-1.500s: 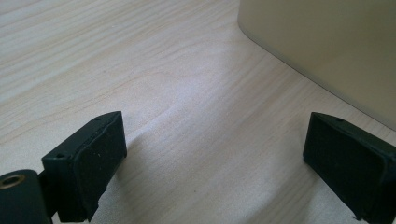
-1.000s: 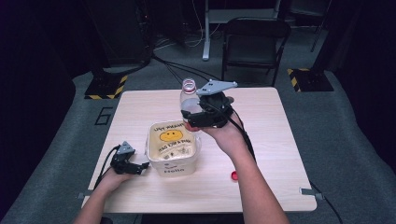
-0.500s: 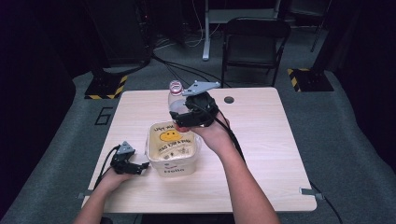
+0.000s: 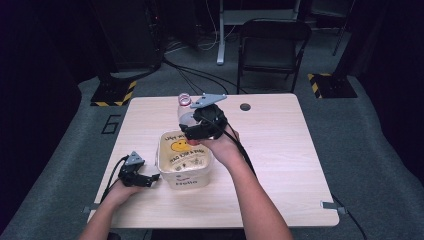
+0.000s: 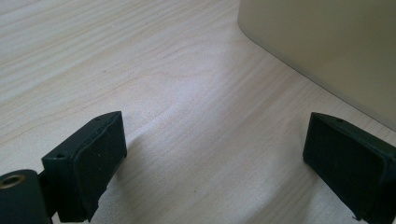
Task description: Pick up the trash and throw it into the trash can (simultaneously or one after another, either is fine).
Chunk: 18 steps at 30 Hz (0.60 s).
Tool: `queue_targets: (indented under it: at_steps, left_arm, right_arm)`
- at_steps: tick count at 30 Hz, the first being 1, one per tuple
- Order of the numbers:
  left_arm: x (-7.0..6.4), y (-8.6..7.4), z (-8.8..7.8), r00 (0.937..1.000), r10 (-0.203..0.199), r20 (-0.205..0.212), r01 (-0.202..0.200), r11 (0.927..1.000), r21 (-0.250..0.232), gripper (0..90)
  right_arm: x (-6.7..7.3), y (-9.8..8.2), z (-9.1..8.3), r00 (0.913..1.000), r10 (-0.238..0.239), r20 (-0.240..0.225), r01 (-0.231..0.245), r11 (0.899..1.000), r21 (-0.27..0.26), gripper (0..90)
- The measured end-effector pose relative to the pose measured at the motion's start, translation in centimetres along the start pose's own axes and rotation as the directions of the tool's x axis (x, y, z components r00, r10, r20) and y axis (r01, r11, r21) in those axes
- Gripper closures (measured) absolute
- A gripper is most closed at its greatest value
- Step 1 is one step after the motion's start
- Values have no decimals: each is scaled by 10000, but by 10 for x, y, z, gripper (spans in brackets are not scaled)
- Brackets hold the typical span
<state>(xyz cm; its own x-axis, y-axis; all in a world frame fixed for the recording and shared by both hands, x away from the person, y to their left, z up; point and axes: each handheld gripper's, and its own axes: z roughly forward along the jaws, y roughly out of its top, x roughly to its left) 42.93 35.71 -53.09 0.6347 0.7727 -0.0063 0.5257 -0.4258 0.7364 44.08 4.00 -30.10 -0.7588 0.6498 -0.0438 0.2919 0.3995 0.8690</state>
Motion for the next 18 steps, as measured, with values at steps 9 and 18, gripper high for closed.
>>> queue_targets:
  at_steps: [9, 18]
  left_arm:
    - [0, 0, 0, 10000, 29, 7, -29, 10000, 25, 60]
    - [0, 0, 0, 10000, -46, 36, 46, 10000, 29, 60]
  right_arm:
    - [-1, -19, 20, 9998, 180, -40, -179, 9997, 151, 253]
    - [-6, -38, 33, 9991, 408, 98, -411, 9988, 255, 253]
